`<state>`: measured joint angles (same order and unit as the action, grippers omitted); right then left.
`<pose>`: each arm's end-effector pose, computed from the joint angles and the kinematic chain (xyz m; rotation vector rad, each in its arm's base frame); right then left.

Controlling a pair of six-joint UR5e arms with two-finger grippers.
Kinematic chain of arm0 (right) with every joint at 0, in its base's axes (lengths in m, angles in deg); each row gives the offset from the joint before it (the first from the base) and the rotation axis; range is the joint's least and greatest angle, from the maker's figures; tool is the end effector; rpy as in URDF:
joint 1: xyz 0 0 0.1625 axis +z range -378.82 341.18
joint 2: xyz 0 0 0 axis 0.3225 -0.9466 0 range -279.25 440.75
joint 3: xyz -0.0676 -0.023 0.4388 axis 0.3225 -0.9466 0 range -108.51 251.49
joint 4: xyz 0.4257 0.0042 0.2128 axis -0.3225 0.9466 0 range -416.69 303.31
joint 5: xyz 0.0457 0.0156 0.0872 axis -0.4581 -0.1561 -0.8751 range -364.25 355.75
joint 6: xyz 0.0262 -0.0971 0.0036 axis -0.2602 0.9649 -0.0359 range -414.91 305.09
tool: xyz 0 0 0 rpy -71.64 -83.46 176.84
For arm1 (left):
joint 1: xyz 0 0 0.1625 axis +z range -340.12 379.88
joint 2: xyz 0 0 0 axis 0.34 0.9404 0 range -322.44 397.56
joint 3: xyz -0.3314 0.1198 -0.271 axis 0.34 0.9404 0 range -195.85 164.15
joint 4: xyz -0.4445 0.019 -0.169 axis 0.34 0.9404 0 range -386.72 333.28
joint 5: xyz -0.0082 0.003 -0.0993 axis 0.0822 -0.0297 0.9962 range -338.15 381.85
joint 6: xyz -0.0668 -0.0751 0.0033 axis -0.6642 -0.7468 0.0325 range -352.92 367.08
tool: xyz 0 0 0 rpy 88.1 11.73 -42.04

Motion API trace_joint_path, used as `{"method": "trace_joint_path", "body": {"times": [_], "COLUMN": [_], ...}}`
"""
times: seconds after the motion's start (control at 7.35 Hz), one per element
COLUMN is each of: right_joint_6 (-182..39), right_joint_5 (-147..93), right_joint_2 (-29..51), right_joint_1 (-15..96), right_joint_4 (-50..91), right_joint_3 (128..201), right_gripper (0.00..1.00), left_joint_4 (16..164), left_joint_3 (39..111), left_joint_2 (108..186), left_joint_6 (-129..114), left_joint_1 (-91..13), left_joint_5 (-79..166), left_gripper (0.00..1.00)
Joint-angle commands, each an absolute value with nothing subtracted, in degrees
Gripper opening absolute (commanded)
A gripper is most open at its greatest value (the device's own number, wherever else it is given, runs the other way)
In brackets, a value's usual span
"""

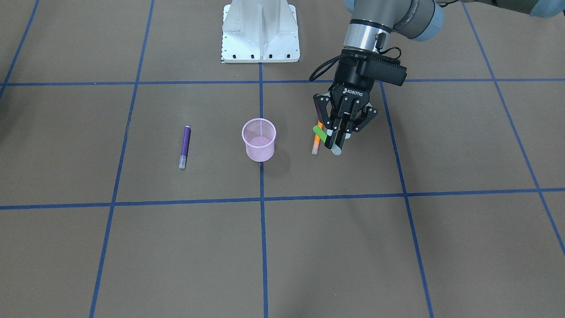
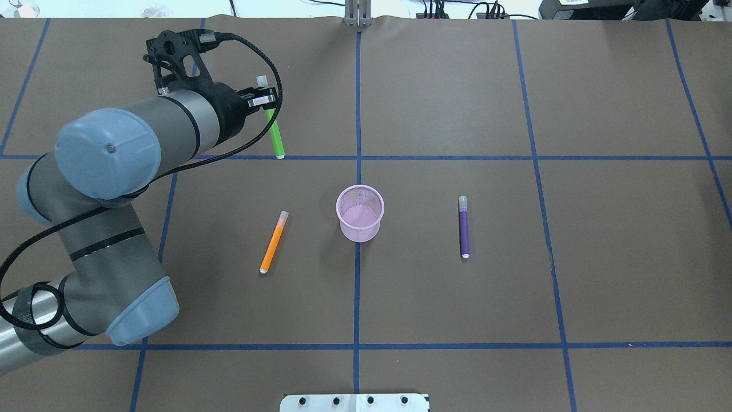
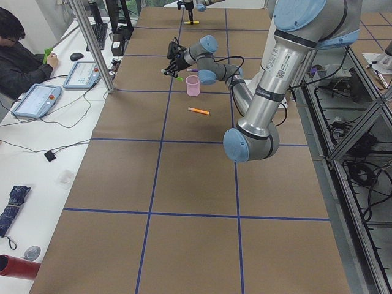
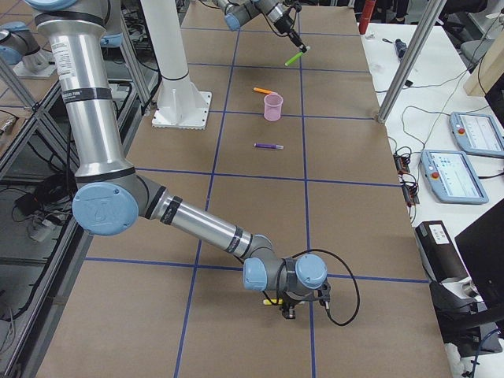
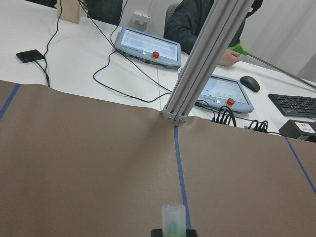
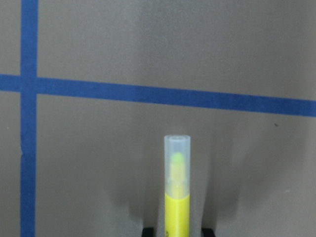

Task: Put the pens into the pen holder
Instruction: 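Hold the green marker up with left gripper while right grasps yellow highlighter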

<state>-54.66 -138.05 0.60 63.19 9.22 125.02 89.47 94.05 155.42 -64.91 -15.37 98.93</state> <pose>-0.0178 -0.5840 0.8823 -0.0939 -0.7602 -0.1200 0.4300 -0.4946 0.1486 0.7540 1.0696 -0.4025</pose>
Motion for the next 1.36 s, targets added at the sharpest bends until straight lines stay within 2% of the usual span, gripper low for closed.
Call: {"method": "trace_joint_path", "body": {"times": [0.0, 0.14, 0.27, 0.41, 0.54, 0.95, 1.22], "right_joint_6": [-54.65, -54.65, -54.47, -54.39, -54.3, -55.09, -61.64], "right_joint_5": [-137.76, -137.76, -137.76, -137.76, -137.93, -142.74, -146.01], "right_joint_2": [0.6, 0.51, 0.51, 0.42, 0.42, 1.04, 1.13], "right_joint_1": [63.19, 63.19, 63.19, 63.19, 63.27, 65.63, 68.01], "right_joint_4": [9.22, 9.31, 9.31, 9.22, 9.22, 9.4, 9.58], "right_joint_3": [125.02, 124.93, 124.93, 124.93, 125.02, 127.29, 133.6], "right_gripper": [0.44, 0.41, 0.3, 0.06, 0.0, 0.0, 0.0], "left_joint_4": [89.47, 89.47, 89.47, 89.47, 89.47, 89.47, 89.29], "left_joint_3": [94.1, 94.19, 94.19, 94.19, 94.19, 94.19, 93.41], "left_joint_2": [155.42, 155.42, 155.42, 155.42, 155.42, 155.5, 157.78], "left_joint_6": [-64.9, -64.81, -64.81, -64.81, -64.81, -64.64, -64.64], "left_joint_1": [-15.37, -15.37, -15.37, -15.37, -15.37, -14.85, -12.22], "left_joint_5": [99.02, 98.93, 98.93, 99.02, 98.93, 98.75, 97.18], "left_gripper": [0.0, 0.0, 0.0, 0.0, 0.0, 0.0, 0.0]}}
